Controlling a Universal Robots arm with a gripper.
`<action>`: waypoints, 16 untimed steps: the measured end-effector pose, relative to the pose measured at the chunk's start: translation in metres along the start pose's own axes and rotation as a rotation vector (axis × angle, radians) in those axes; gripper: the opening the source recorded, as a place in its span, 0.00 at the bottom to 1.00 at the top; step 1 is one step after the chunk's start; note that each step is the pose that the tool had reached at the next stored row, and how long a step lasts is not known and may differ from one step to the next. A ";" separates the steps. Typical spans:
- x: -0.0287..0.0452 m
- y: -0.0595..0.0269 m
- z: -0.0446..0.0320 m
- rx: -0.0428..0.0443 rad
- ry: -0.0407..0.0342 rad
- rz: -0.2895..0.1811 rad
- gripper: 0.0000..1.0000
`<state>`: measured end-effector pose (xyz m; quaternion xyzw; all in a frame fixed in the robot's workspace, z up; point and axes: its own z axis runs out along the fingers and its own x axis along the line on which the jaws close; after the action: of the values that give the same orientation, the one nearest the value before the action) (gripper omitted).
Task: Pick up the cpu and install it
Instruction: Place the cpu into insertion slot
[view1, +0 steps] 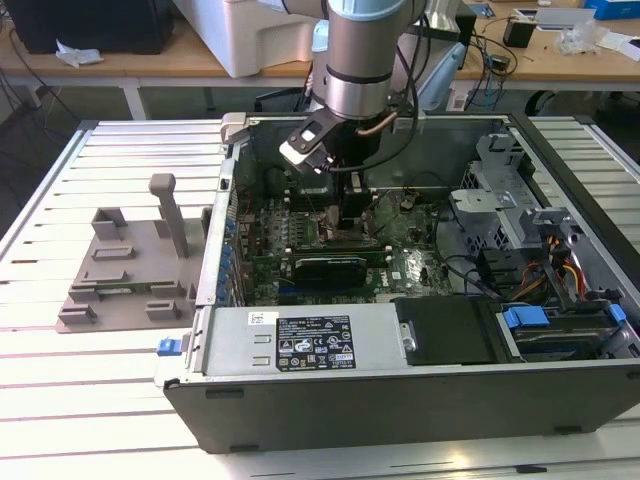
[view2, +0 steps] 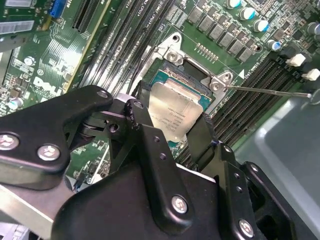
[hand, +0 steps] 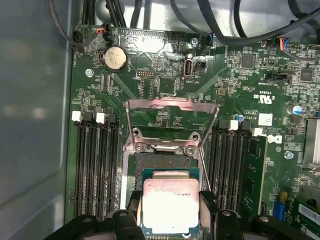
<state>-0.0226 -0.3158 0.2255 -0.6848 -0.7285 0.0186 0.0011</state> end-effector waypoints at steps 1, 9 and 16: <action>0.0001 0.0001 0.0019 0.0002 0.0000 0.006 0.54; 0.0010 0.0011 0.0103 0.0011 0.0005 0.041 0.54; 0.0025 0.0024 0.0189 0.0012 0.0004 0.041 0.54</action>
<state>-0.0209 -0.3137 0.2065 -0.6995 -0.7143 0.0189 0.0013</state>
